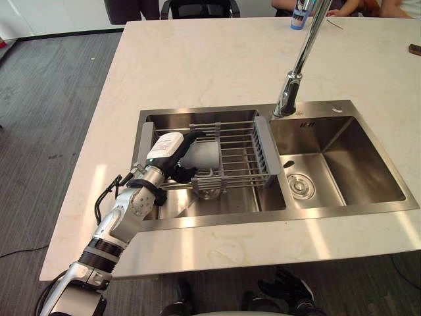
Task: Walk over to the sink, pick up the cup, carry it to the dishwasher, place the cup inside the dishwasher, then close the dishwasher door
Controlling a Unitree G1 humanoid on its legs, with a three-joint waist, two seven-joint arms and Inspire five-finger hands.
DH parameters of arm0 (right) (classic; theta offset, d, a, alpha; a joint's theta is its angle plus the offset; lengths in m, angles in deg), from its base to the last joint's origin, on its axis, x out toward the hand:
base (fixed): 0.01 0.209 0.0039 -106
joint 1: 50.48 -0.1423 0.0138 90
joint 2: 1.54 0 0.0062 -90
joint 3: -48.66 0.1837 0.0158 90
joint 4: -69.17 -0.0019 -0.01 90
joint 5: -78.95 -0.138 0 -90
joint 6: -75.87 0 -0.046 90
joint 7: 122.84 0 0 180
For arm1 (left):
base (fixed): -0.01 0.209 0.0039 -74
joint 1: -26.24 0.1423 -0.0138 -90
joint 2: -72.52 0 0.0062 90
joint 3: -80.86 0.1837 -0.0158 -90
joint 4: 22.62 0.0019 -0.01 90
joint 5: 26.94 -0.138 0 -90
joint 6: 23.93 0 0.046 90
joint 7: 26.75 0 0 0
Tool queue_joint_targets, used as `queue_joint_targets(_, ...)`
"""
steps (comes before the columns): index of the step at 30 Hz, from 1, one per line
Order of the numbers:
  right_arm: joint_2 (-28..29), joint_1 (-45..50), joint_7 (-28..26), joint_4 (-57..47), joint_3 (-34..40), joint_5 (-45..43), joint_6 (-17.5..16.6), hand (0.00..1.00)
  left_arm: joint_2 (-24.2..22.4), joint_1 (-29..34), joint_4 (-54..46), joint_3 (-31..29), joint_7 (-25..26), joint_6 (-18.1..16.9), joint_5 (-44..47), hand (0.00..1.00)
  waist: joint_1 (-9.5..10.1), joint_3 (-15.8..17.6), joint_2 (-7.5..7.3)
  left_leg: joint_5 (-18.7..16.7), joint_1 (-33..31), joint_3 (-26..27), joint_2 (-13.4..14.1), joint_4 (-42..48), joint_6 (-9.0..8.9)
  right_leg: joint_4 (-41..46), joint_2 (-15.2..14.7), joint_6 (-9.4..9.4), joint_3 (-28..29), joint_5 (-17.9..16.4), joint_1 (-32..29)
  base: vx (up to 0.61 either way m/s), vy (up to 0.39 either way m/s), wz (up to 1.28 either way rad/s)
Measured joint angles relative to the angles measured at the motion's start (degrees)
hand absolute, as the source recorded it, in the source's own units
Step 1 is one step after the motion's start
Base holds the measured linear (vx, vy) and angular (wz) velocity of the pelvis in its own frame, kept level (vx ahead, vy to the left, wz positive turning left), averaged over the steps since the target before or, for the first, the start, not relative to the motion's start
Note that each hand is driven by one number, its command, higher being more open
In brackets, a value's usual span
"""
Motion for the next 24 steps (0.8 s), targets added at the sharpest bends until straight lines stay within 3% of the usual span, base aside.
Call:
queue_joint_targets(9, -0.2, -1.3, -0.9, 0.0, -0.1, 0.1, 0.4, 0.90, 3.0, -8.4, 6.6, 7.0, -3.3, -0.9, -3.0, 0.90, -1.43, 0.6, 0.54, 0.0, 0.3, 0.0, -0.1, -0.2, 0.00, 0.0, -0.2, 0.07, 0.0, 0.1, 0.2, 0.00, 0.000, 0.00)
queue_joint_targets(10, -0.4, -1.5, -1.1, 0.0, -0.1, 0.1, 0.7, 0.90, 3.3, -10.4, 8.1, 8.1, -3.9, -0.9, -3.1, 0.30, -1.51, 0.9, 0.74, 0.0, 0.3, 0.1, -0.1, -0.2, 0.00, -0.1, -0.2, 0.06, 0.1, 0.1, 0.2, 0.00, 0.000, 0.00)
queue_joint_targets(17, -1.3, -2.0, -1.8, 0.0, -0.2, 0.3, 1.9, 0.90, 5.1, -17.0, 12.7, 9.1, -6.6, -0.2, -0.4, 0.30, -3.09, 2.3, 1.64, -0.1, 0.4, 0.8, 0.0, -0.1, -0.15, -0.6, -0.1, 0.01, 0.7, 0.4, 0.3, 0.00, 0.000, -0.03)
queue_joint_targets(24, -1.8, -2.0, -1.8, 0.1, -0.3, 1.2, 2.1, 0.90, 5.8, -17.8, 13.5, 9.3, -7.7, 1.0, 3.2, 0.30, -3.45, 2.7, 2.25, -0.2, 0.7, 0.9, 0.0, 0.0, -0.24, -0.7, 0.0, 0.02, 0.8, 0.5, 0.5, 0.00, 0.000, -0.02)
